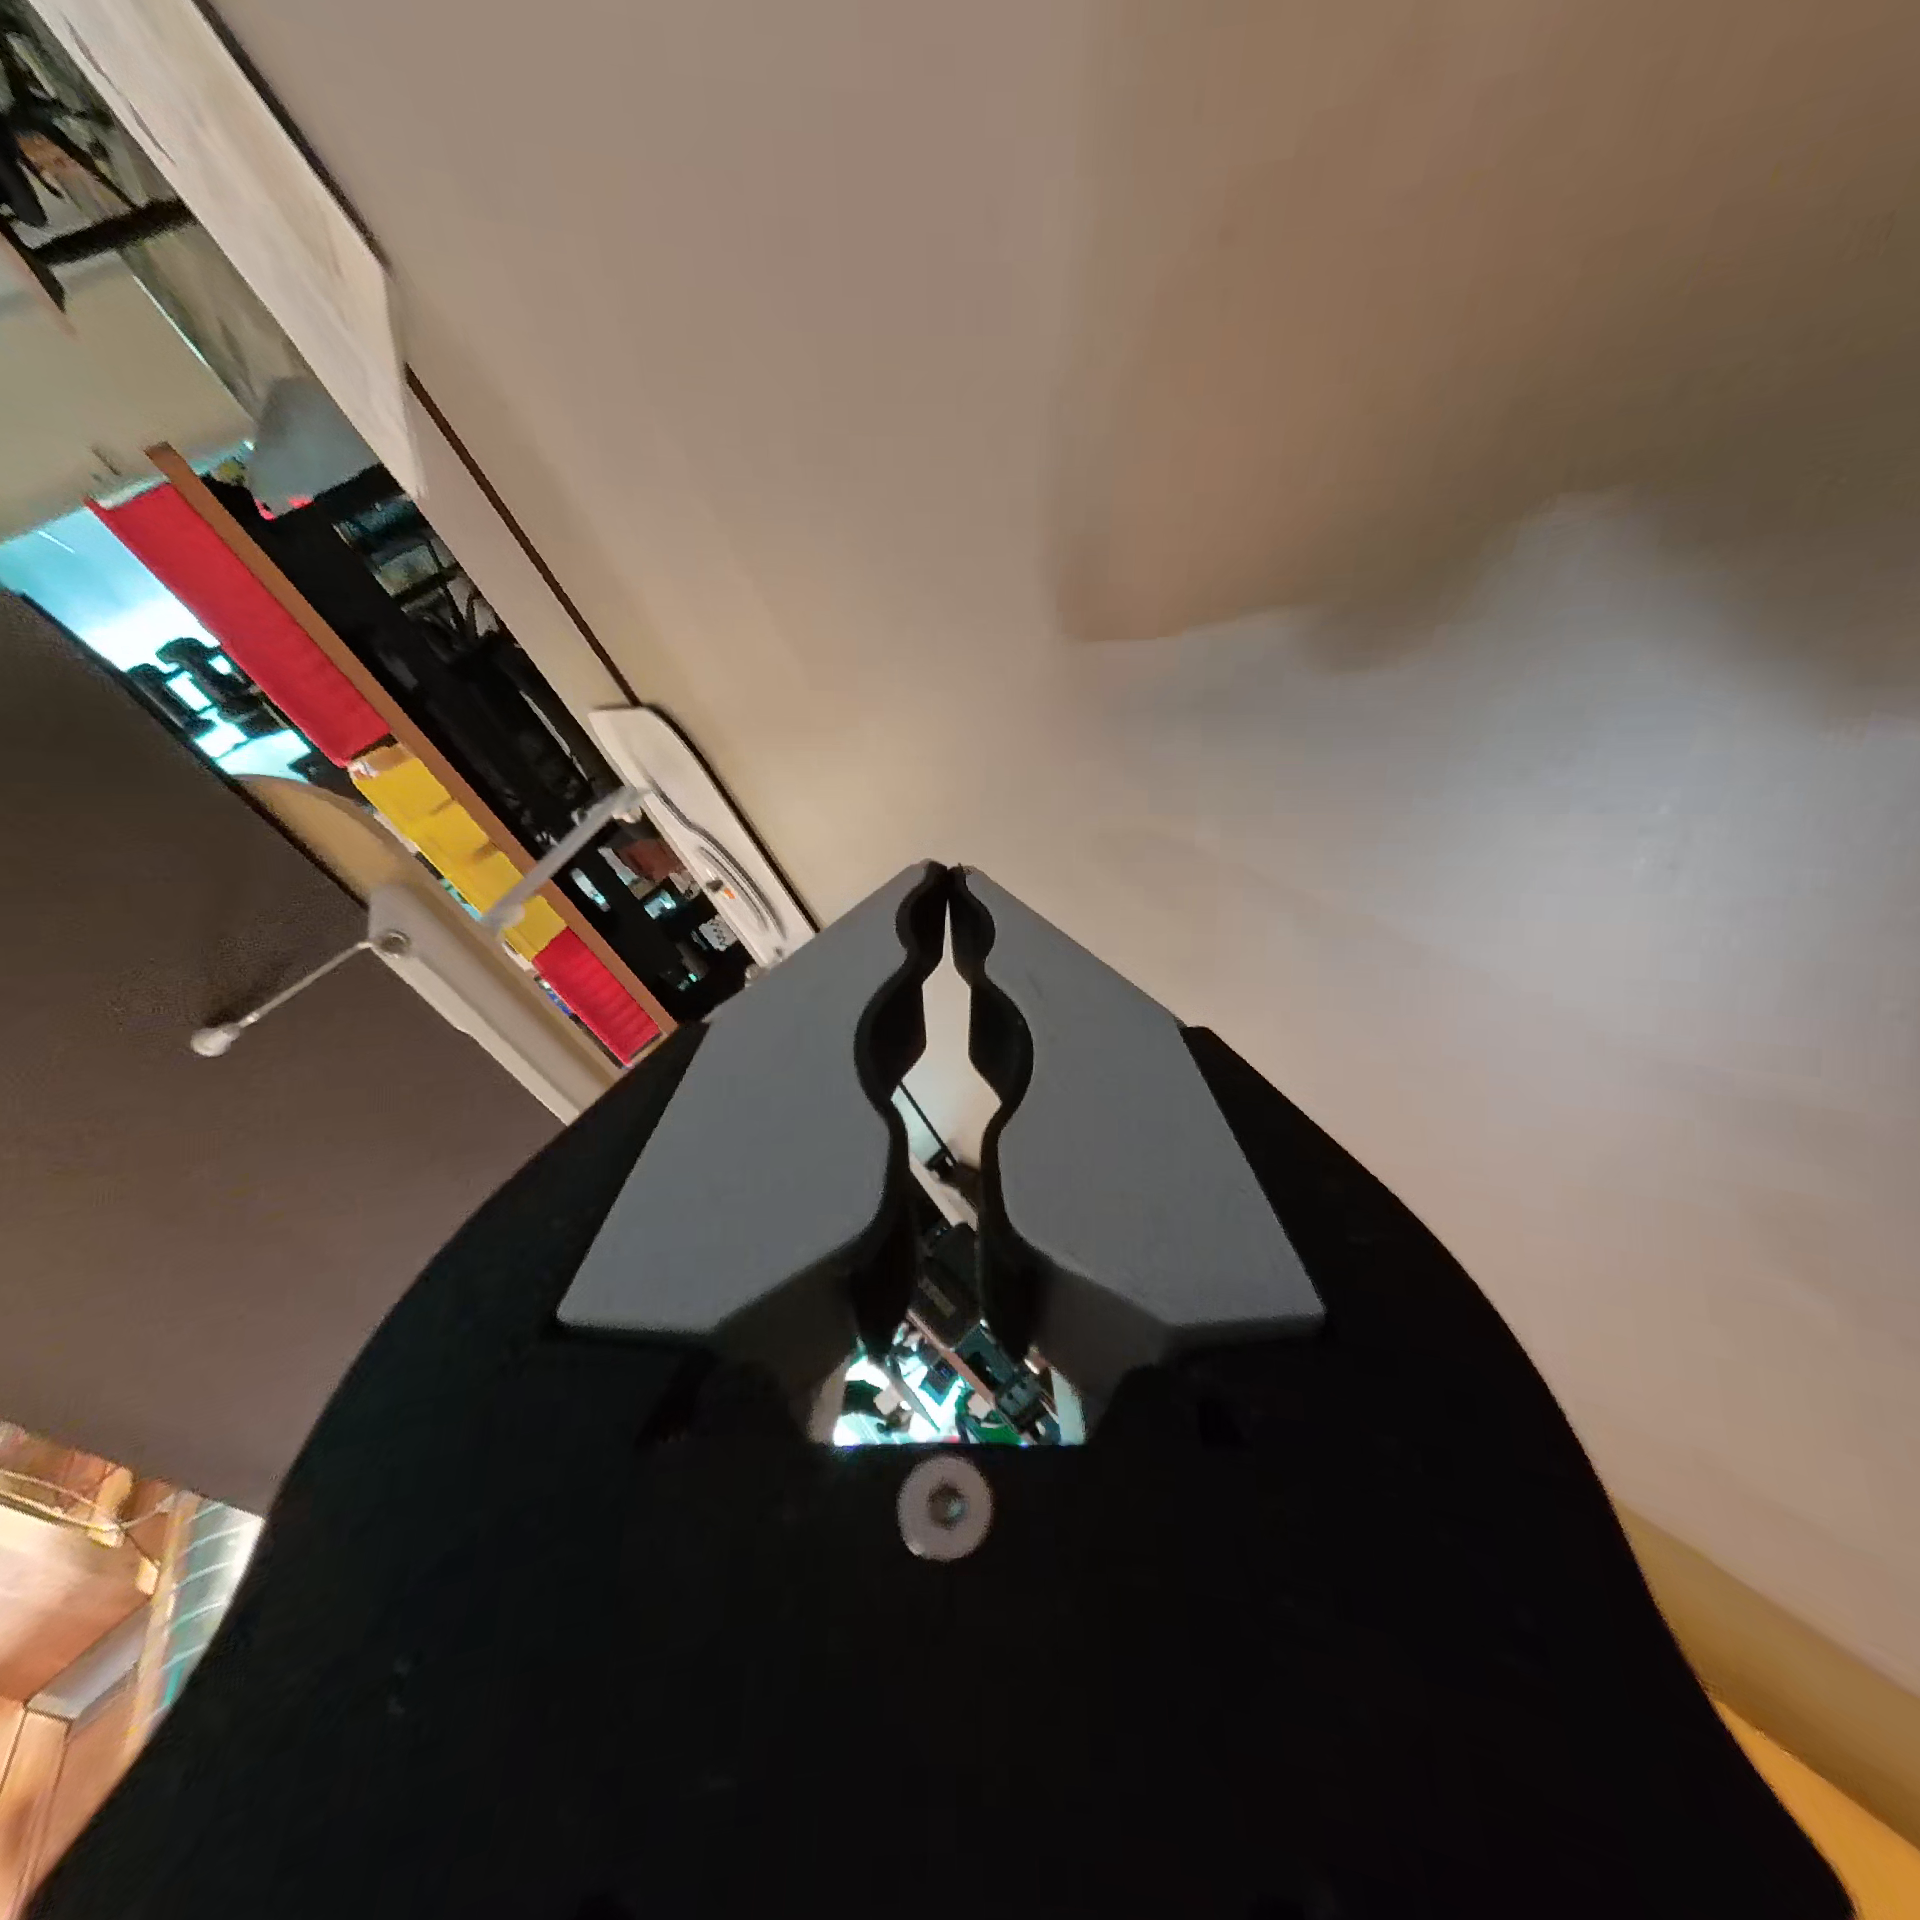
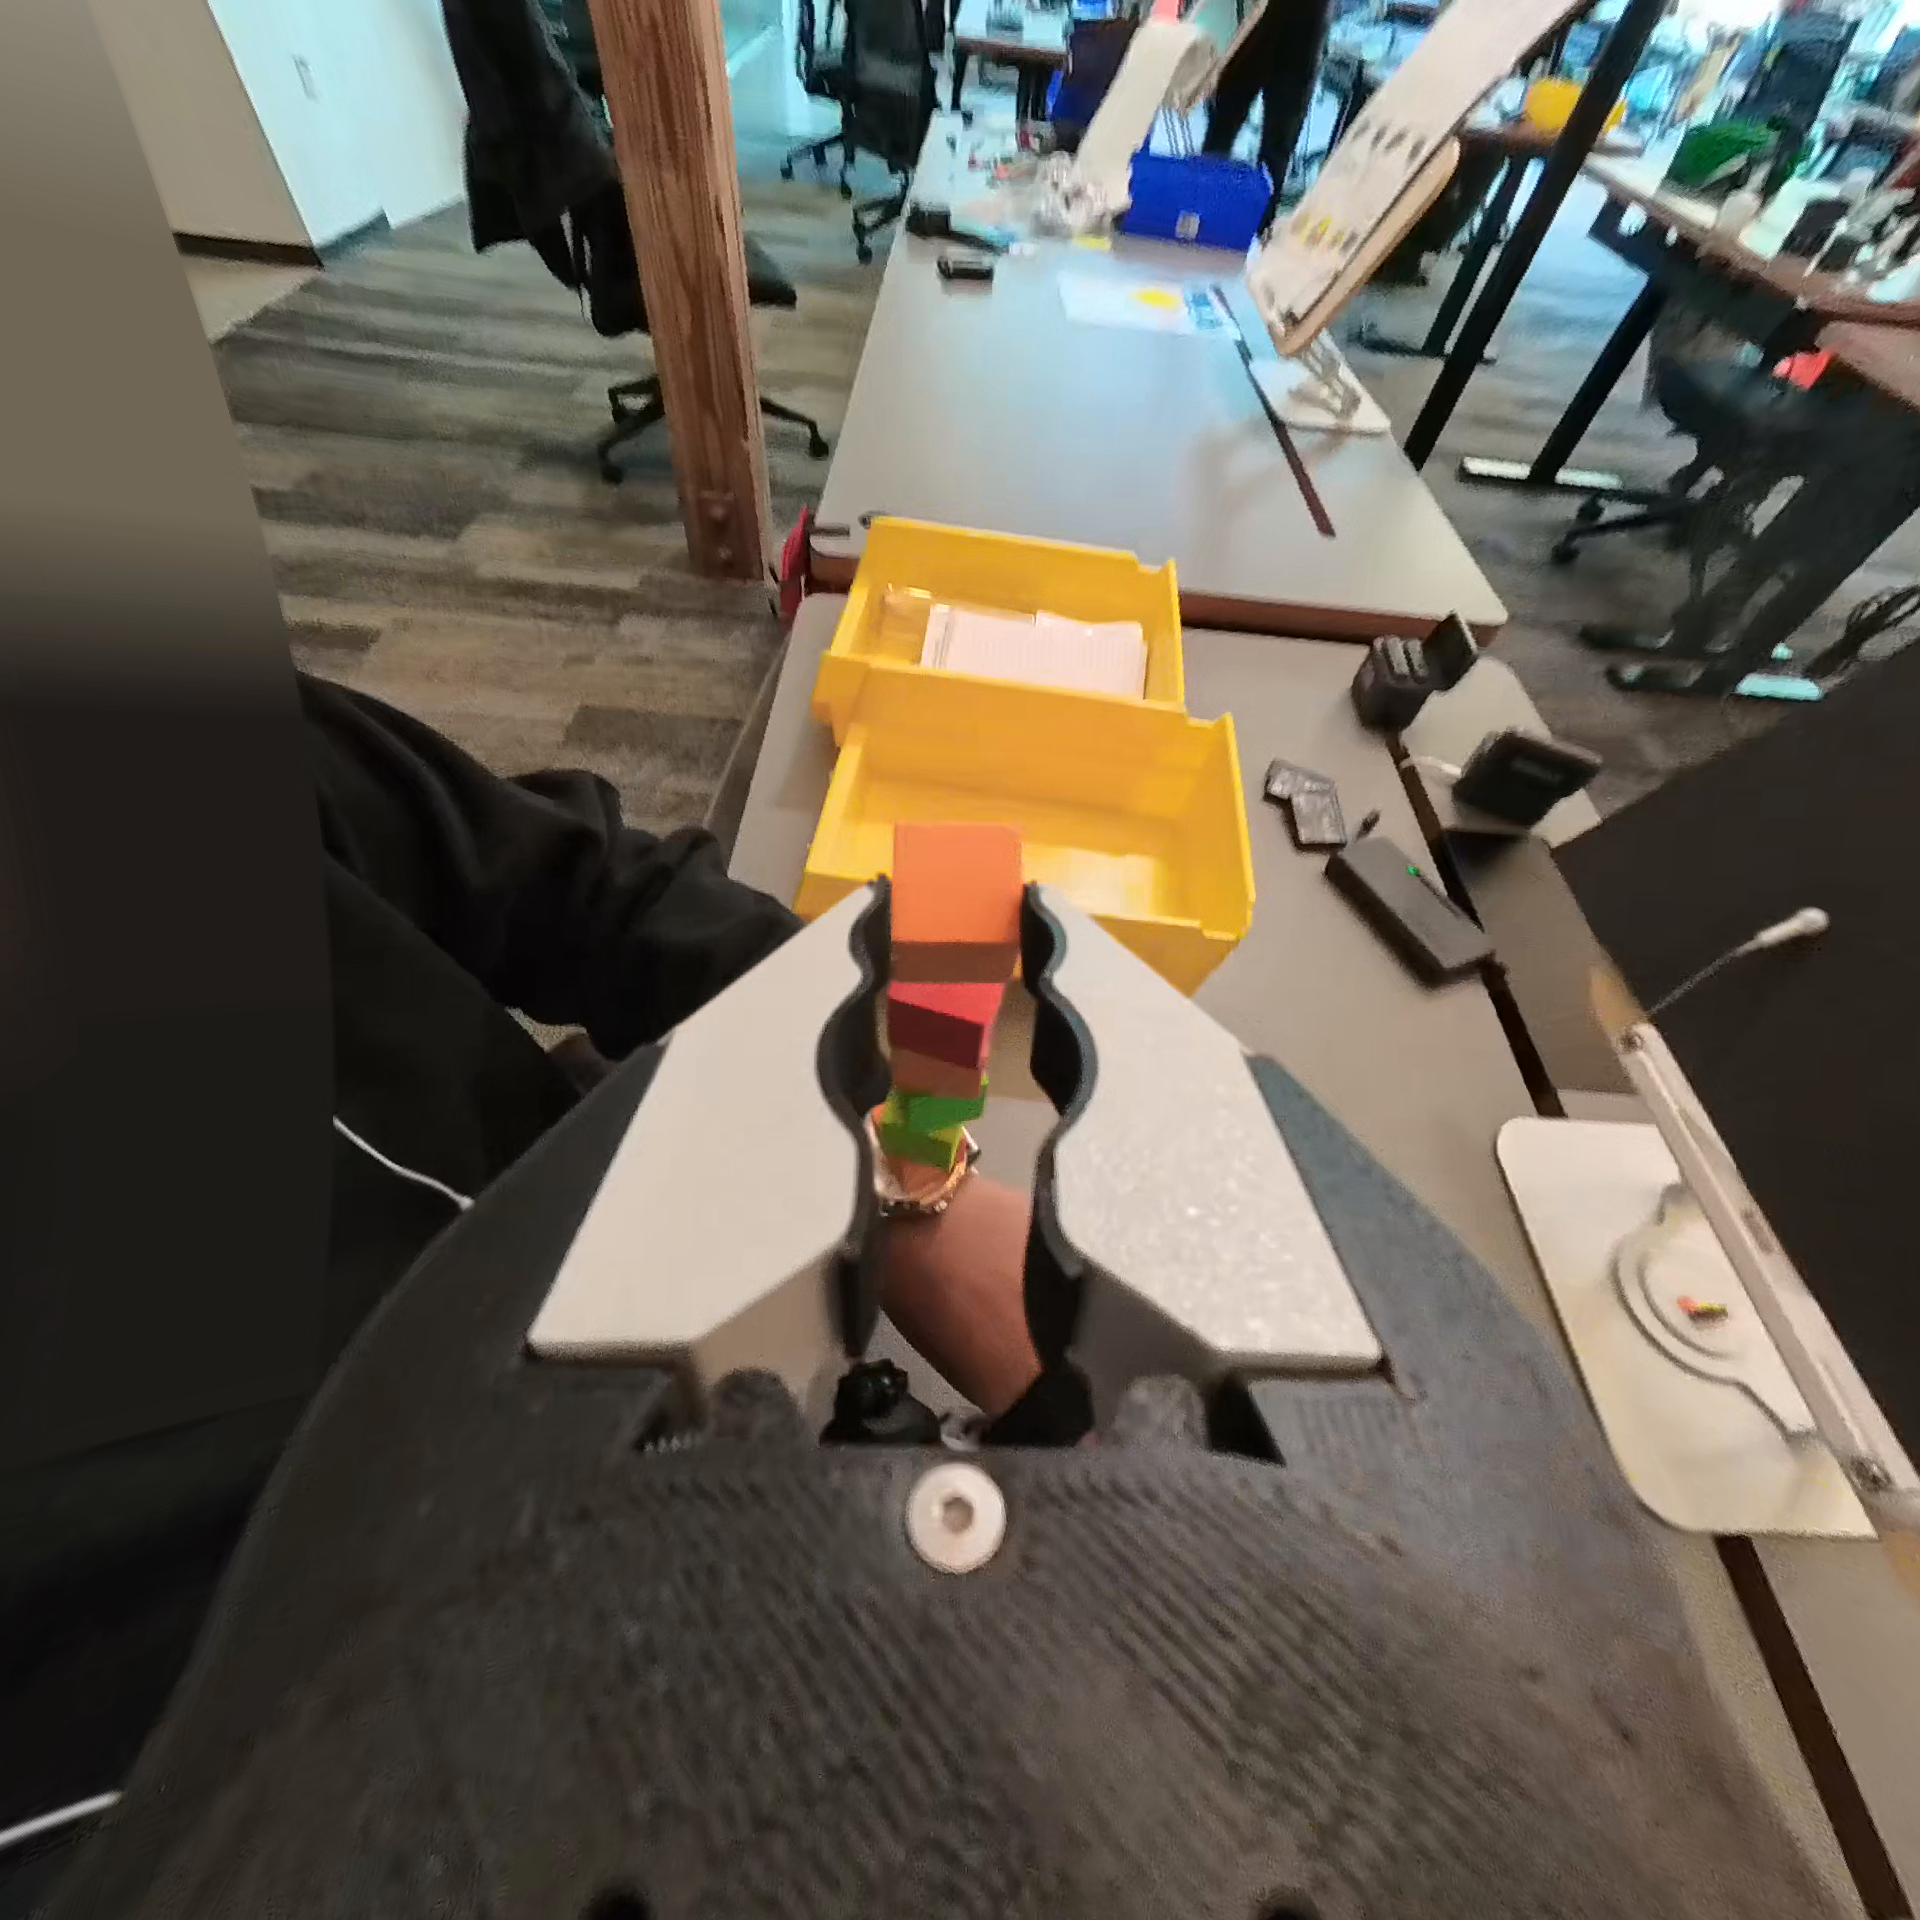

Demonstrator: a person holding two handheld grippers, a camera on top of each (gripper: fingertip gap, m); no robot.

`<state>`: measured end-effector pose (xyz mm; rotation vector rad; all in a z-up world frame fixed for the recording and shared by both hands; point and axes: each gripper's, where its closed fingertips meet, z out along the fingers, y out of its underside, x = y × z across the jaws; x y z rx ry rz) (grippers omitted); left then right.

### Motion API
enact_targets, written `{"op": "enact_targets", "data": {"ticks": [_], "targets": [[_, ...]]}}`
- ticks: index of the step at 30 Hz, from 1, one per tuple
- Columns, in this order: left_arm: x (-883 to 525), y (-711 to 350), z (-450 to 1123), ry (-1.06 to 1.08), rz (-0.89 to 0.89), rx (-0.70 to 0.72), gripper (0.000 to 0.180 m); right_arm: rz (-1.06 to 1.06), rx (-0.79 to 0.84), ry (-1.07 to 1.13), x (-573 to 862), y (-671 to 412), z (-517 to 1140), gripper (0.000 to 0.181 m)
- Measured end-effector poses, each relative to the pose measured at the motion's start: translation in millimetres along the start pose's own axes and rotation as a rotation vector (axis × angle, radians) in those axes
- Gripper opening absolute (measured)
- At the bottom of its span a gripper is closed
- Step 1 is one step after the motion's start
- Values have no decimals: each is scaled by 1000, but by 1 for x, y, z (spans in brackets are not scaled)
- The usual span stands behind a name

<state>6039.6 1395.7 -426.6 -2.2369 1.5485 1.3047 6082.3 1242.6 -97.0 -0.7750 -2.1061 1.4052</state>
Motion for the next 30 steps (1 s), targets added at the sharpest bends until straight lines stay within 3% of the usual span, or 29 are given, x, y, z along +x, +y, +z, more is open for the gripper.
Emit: {"op": "enact_targets", "data": {"ticks": [17, 20, 25, 30], "targets": [[-2, -45, -4, -18, 80, 65, 0, 78, -163, 47, 7, 38, -13, 24], [-3, -50, -4, -19, 85, 74, 0, 80, -166, 53, 7, 40, -17, 34], [-6, -57, -6, -28, 86, 90, 0, 57, -37, 96, 4, 29, -35, 48], [-9, -66, -5, -30, 85, 108, 0, 30, 173, 226, -2, 44, -67, 37]]}}
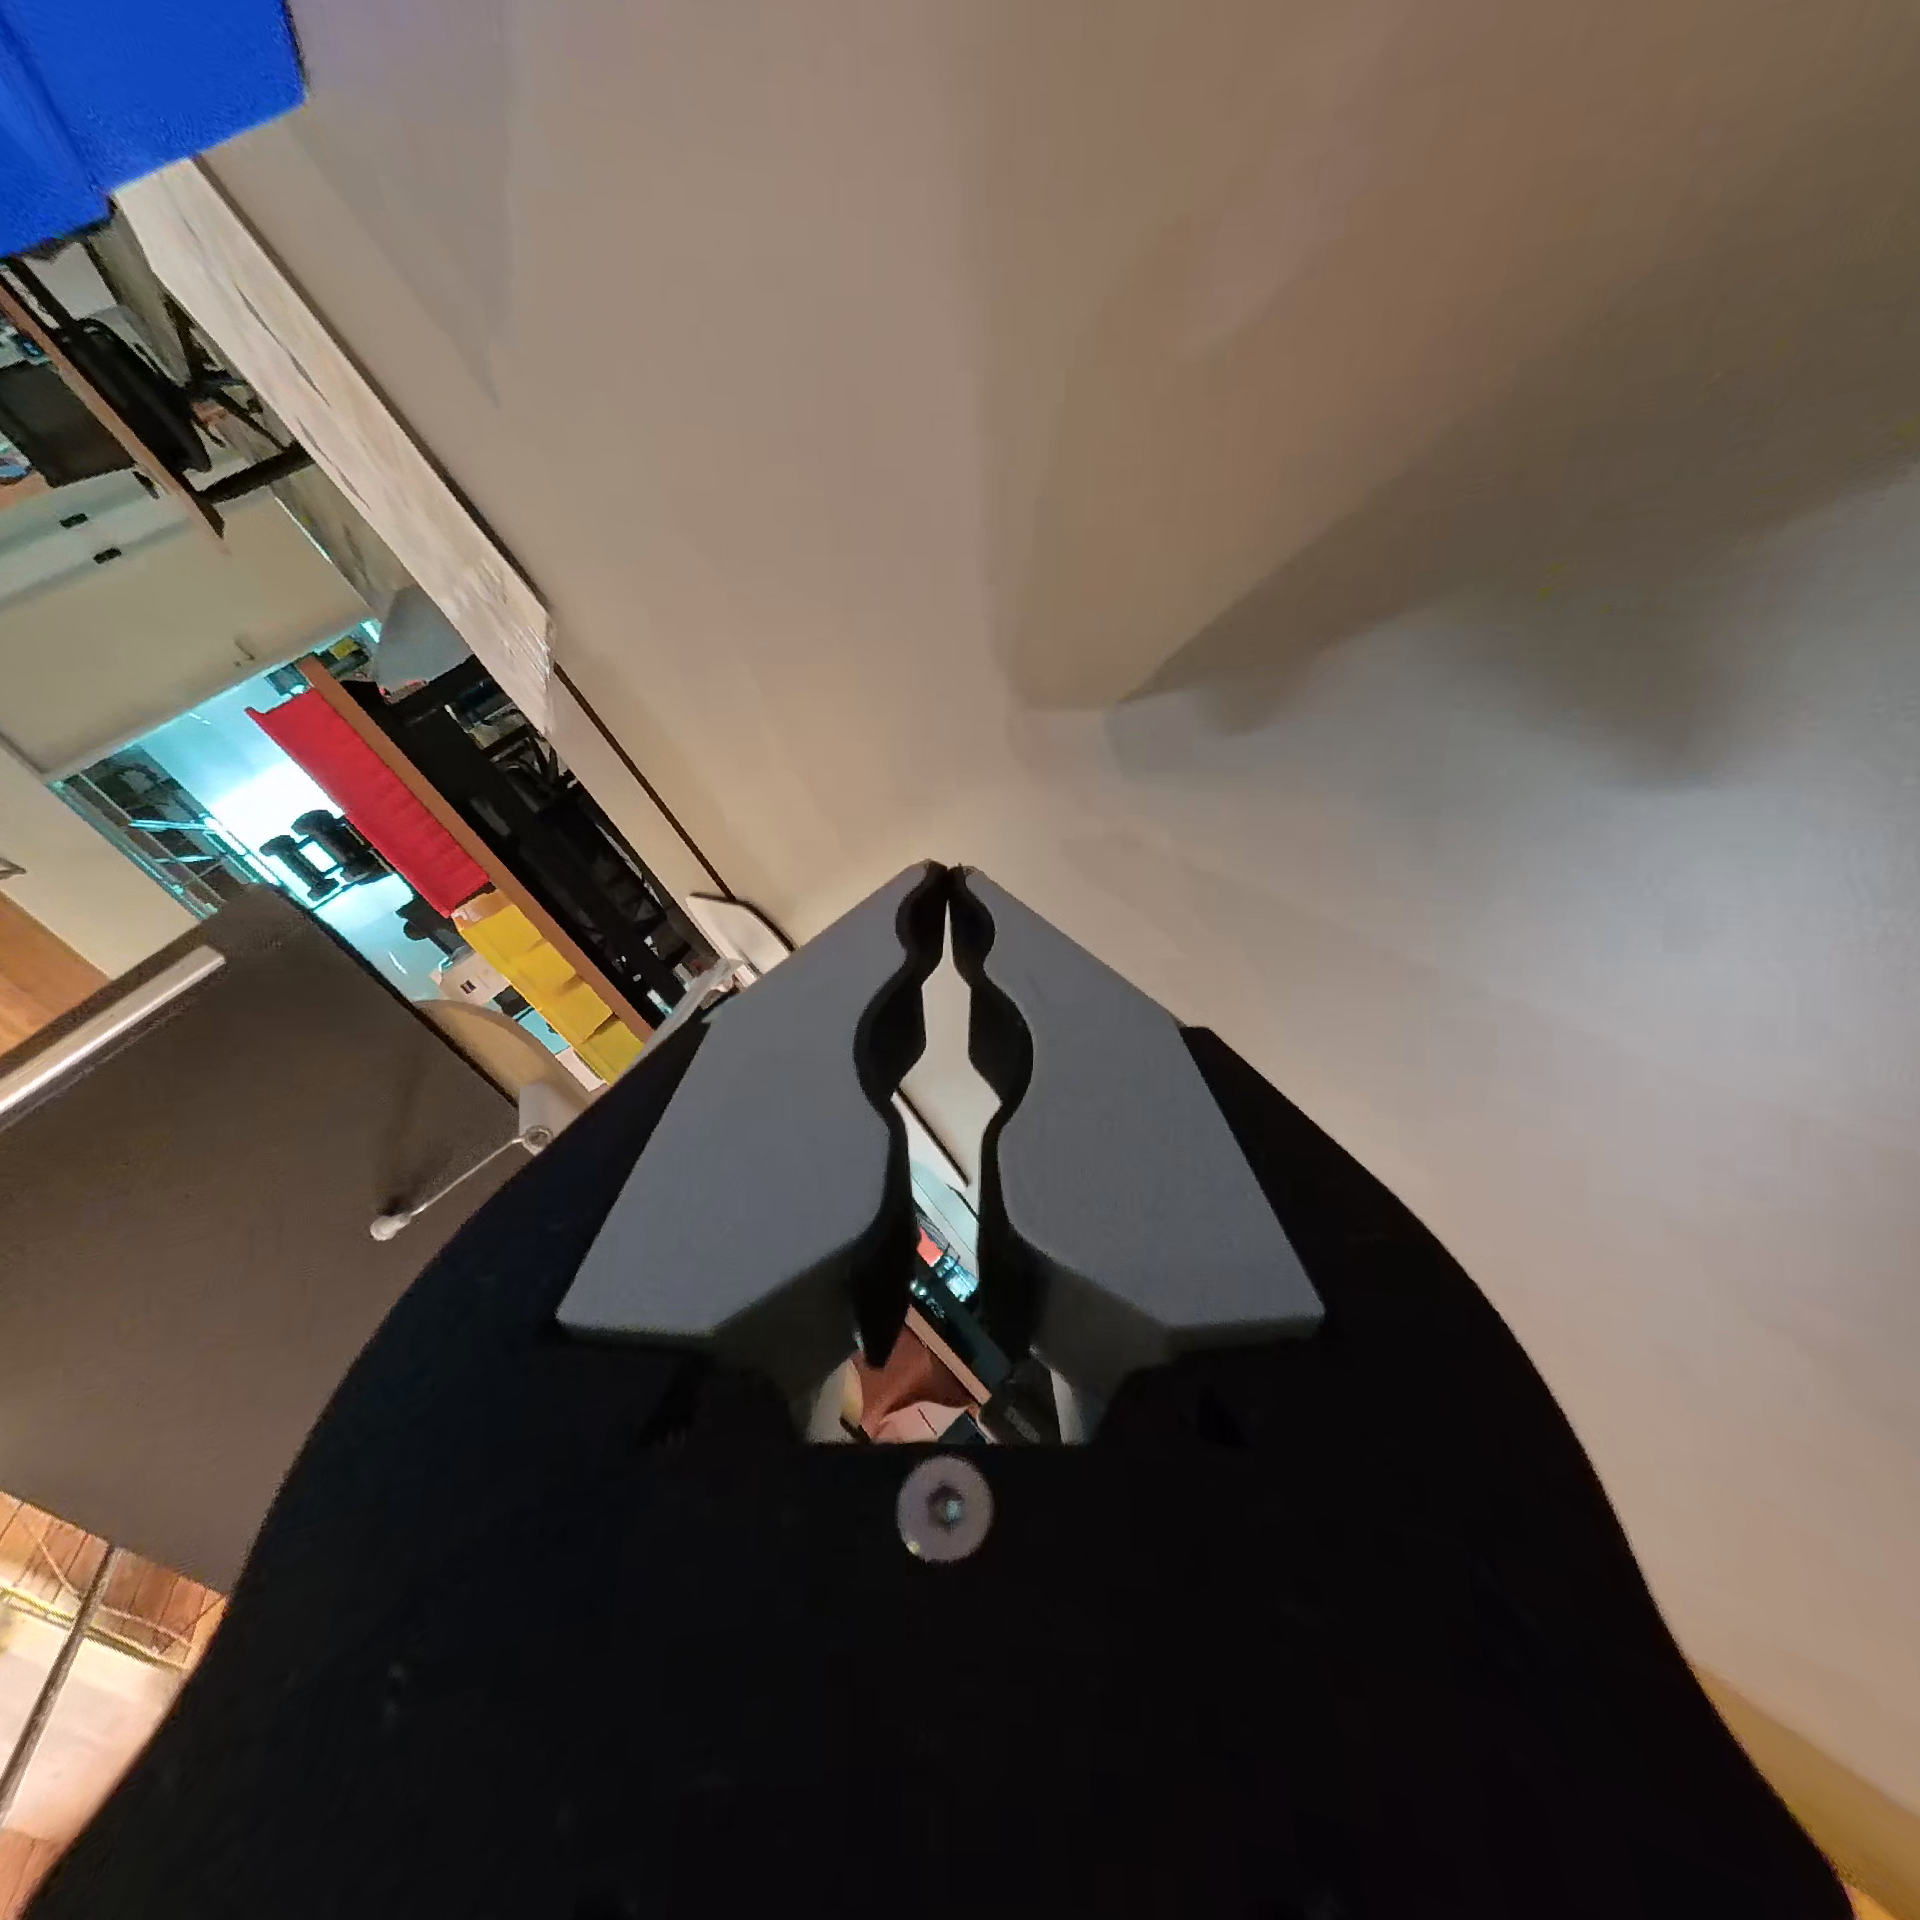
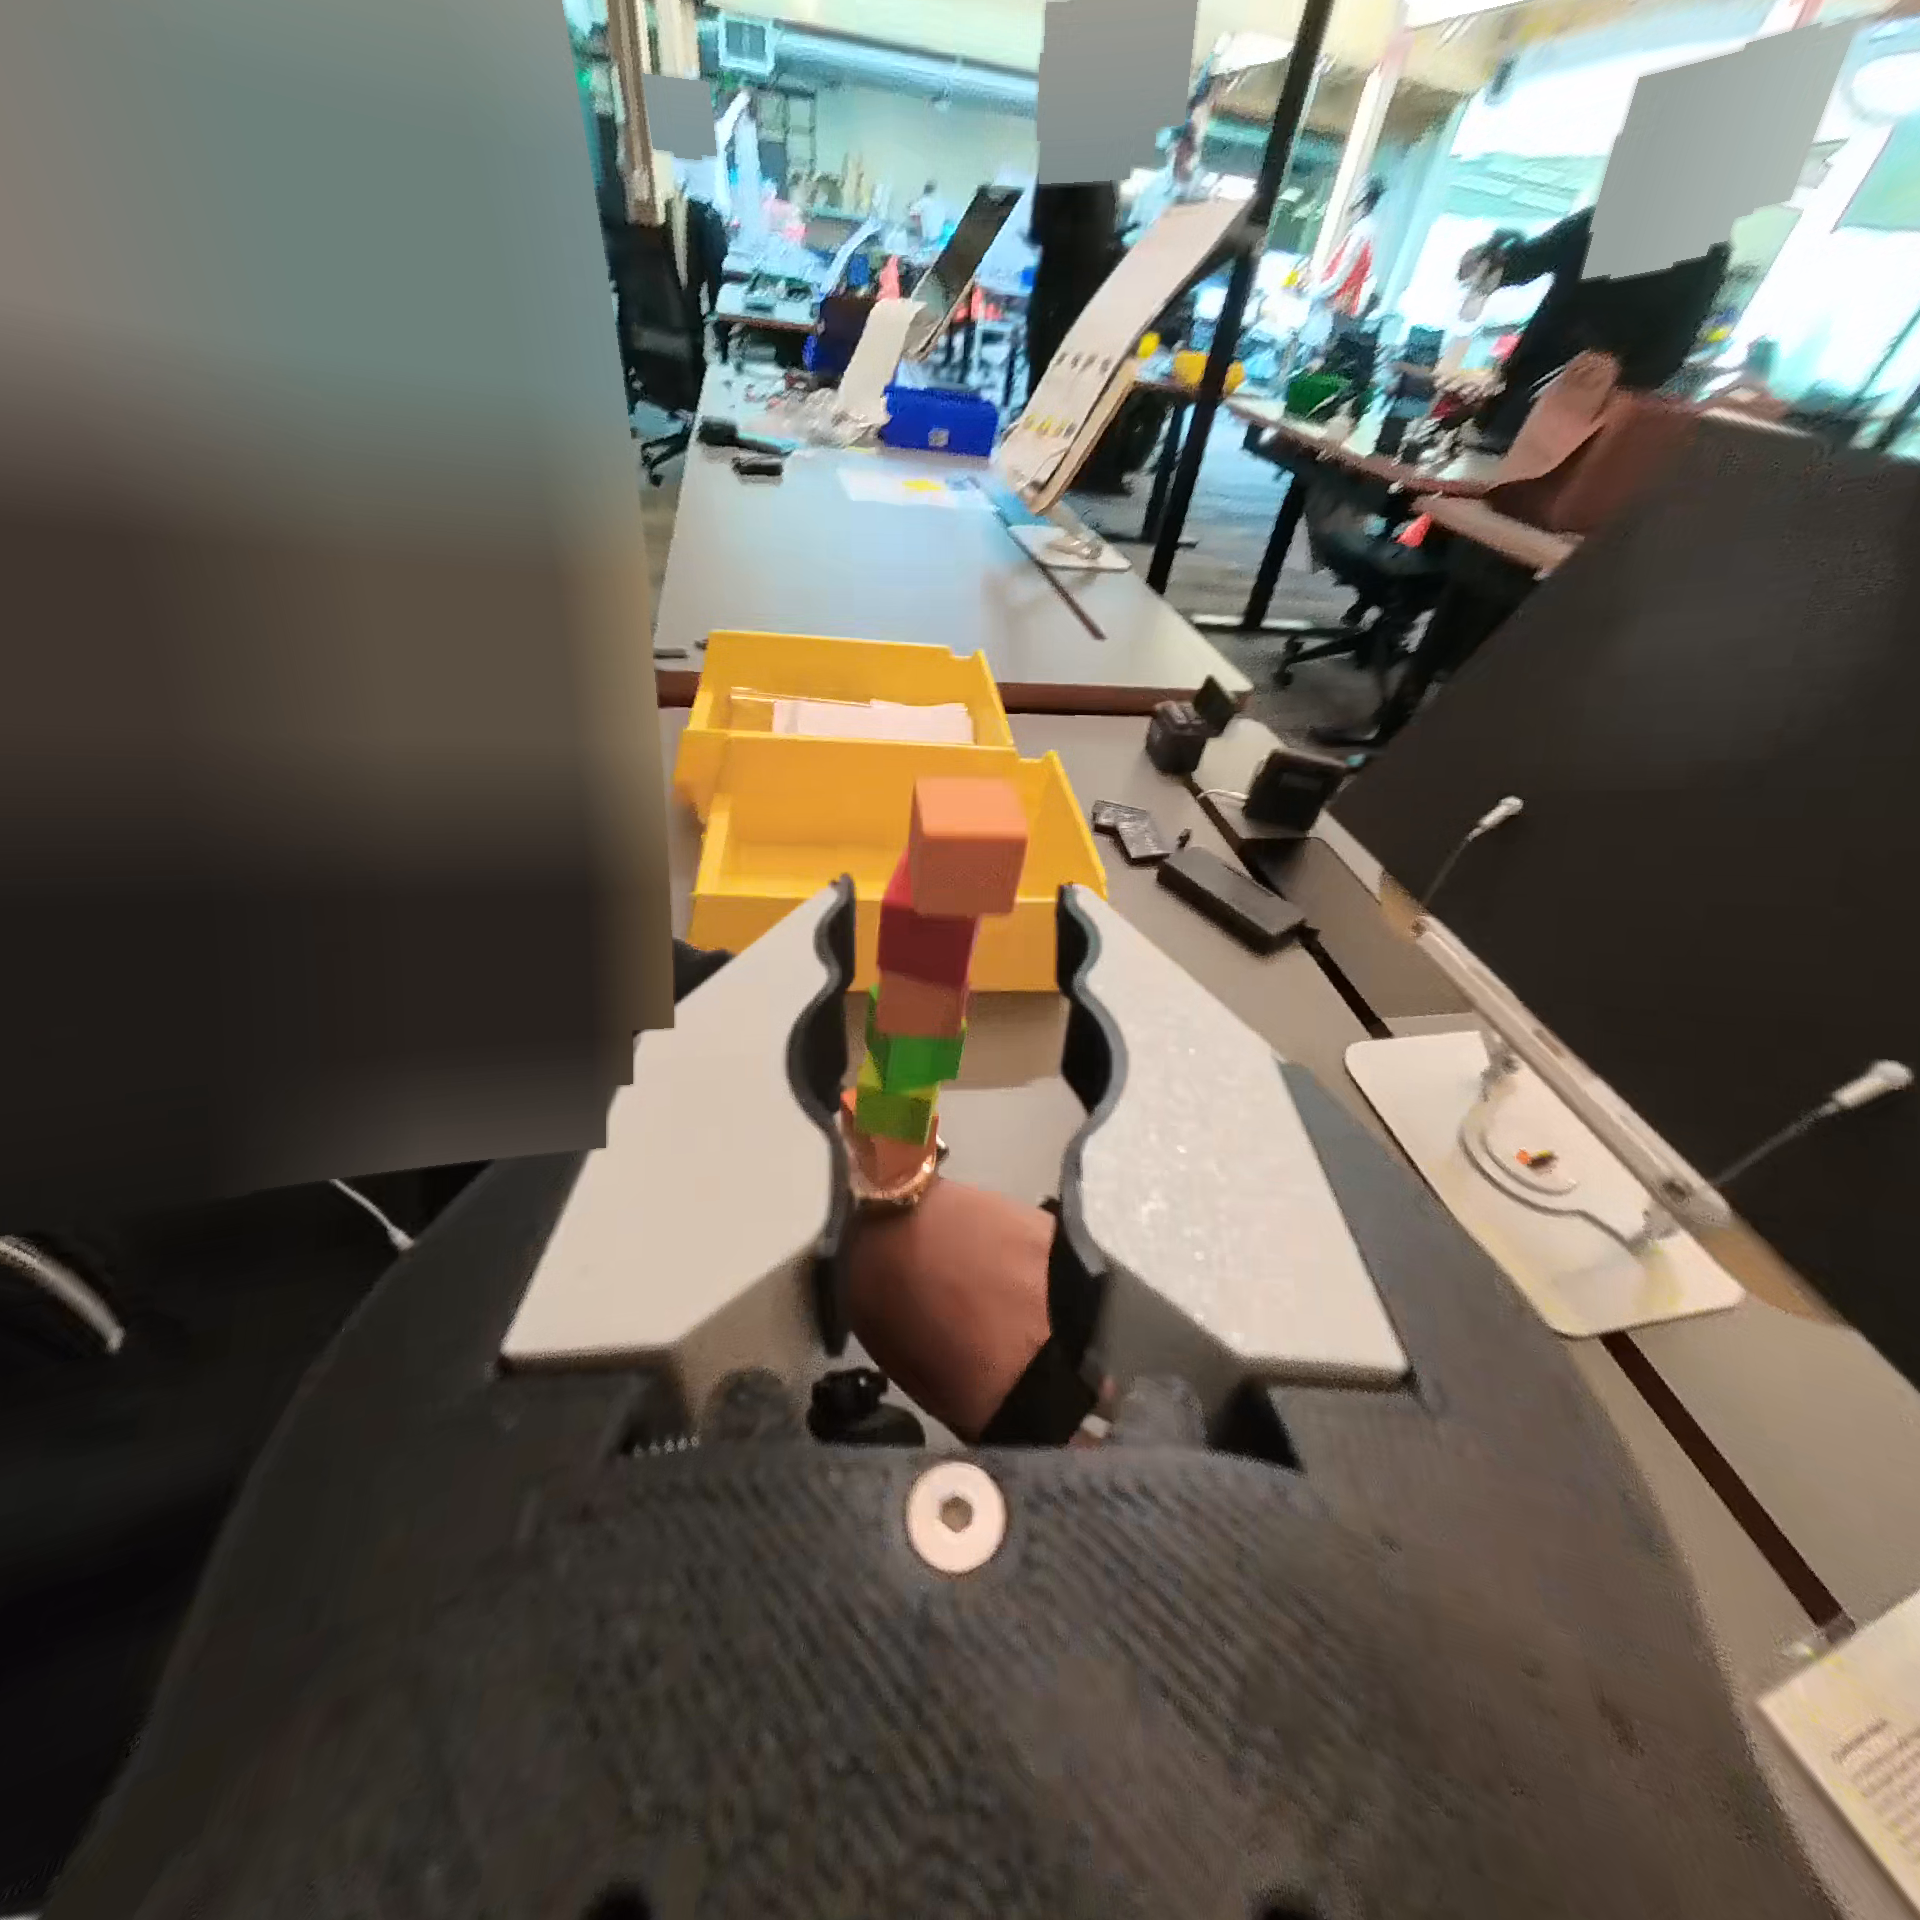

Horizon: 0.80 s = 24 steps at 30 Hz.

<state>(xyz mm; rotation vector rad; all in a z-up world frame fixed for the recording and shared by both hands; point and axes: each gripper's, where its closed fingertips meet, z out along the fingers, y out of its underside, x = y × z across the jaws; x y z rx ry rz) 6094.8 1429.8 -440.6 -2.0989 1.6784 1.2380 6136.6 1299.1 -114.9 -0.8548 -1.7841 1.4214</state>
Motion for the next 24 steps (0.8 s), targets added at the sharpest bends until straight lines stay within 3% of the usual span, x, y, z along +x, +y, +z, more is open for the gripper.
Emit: {"op": "enact_targets", "data": {"ticks": [6, 10, 14, 24], "targets": [[-1, -18, 1, -4, 27, 25, 0, -59, -62, -2, -26, 74, -2, 1], [-3, -32, -2, -9, 36, 44, 0, -155, -161, -141, -61, 105, 13, 0], [-7, -39, -5, -17, 34, 51, 0, -294, -289, -130, -65, 131, 25, 0], [-7, -51, -11, -22, 51, 59, 0, -237, -239, -105, -71, 128, 28, 0]]}}
